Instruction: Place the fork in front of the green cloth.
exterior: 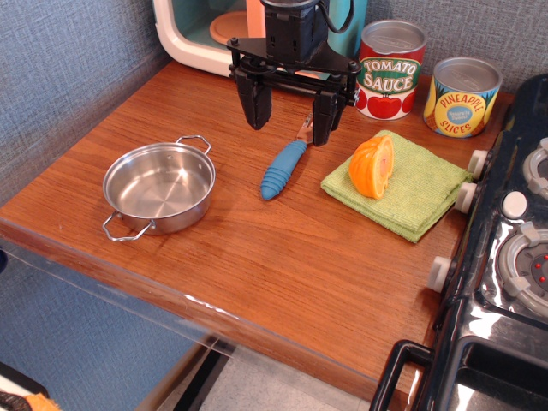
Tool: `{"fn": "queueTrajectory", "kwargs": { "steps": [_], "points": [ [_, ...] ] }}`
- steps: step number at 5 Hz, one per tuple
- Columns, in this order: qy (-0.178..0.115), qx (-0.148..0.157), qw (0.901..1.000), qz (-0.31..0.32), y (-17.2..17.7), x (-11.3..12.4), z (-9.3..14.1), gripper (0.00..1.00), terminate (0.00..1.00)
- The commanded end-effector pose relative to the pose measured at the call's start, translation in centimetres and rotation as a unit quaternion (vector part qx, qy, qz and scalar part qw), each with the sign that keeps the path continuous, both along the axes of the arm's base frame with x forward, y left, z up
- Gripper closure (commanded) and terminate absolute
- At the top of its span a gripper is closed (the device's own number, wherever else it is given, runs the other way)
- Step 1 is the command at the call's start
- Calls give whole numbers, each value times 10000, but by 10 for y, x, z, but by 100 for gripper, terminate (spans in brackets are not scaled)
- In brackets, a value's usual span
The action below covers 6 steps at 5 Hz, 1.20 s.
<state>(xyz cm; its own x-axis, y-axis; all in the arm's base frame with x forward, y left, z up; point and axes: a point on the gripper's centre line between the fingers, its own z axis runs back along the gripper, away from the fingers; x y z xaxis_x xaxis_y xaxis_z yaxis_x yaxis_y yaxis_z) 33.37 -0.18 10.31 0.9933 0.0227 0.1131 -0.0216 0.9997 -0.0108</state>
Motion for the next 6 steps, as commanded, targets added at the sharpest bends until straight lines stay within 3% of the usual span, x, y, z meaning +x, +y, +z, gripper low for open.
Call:
{"fn": "queueTrajectory", "kwargs": {
  "steps": [1, 2, 3, 6],
  "points": [
    [0, 0, 10000, 0, 0, 0, 0, 0, 0],
    [-19, -264, 9992, 312, 22, 12, -19, 0, 0],
    [-287, -415, 9970, 582, 40, 25, -37, 0, 0],
    [-501, -218, 9974, 460, 45, 56, -82, 0, 0]
  ]
}}
